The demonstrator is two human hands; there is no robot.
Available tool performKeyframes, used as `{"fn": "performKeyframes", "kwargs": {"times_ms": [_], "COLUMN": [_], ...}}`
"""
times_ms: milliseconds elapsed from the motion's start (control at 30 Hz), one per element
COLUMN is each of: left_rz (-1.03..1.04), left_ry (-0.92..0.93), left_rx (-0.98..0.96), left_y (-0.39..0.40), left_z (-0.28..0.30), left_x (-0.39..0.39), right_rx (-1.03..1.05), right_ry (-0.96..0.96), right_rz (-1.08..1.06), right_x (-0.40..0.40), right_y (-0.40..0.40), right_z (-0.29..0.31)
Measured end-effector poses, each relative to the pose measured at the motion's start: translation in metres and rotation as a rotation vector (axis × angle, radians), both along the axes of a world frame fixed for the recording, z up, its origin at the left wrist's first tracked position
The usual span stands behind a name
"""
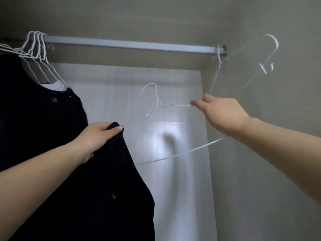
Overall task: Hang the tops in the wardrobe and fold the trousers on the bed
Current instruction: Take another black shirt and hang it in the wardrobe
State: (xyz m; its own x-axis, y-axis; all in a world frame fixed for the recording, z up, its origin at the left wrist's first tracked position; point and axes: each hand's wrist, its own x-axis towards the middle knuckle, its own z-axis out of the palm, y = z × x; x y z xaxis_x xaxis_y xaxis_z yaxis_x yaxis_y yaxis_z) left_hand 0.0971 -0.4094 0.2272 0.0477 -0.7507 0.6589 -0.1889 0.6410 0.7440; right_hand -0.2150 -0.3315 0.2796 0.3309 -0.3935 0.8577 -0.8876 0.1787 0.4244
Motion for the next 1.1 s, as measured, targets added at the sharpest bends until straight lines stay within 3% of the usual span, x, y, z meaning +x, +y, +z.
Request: {"fn": "performKeyframes", "kwargs": {"times_ms": [400, 567, 833, 1100], "left_rz": [0.38, 0.366, 0.113, -0.119], "left_ry": [-0.387, -0.446, -0.184, 0.104], "left_rx": [0.139, 0.237, 0.382, 0.33], "left_y": [-0.021, -0.027, -0.025, -0.007], "left_z": [-0.092, -0.112, -0.123, -0.114], "left_x": [0.056, 0.057, 0.039, 0.007], "right_rx": [0.14, 0.128, 0.078, 0.03], "right_ry": [0.1, 0.054, 0.061, 0.044], "right_rz": [0.065, 0.163, 0.202, 0.372], "right_x": [-0.002, 0.009, 0.027, 0.043], "right_y": [-0.016, -0.023, -0.038, -0.052], "right_z": [-0.077, -0.087, -0.094, -0.122]}}
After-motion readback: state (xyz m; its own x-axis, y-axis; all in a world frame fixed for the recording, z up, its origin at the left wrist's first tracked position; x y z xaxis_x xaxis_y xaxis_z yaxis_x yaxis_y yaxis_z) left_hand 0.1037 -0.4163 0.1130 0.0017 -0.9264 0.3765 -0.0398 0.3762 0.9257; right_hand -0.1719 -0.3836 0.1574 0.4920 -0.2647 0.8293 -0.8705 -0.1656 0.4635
